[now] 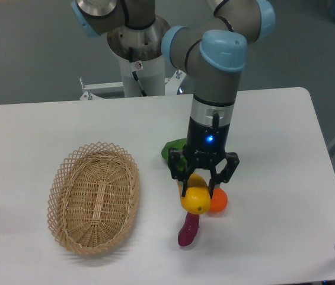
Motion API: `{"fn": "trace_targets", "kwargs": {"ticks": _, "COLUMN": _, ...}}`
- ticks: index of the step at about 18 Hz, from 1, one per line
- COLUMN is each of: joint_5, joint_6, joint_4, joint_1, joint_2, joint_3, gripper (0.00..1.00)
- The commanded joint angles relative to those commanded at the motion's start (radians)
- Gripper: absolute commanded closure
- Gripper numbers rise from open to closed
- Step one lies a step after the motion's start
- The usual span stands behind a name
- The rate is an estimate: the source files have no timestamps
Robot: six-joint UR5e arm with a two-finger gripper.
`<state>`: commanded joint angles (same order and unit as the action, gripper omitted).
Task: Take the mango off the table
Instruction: 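Lift the grasped mango up off the table toward the orange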
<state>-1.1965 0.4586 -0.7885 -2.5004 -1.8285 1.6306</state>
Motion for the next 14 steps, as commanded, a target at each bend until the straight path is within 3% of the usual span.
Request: {"fn": "trace_targets", "kwargs": {"ticks": 14, "joint_5": -0.005, "joint_6": 0.006, "joint_4": 0.002, "joint_1": 0.014, "joint_2": -0.008, "joint_3": -0.002, "gripper": 0.48}}
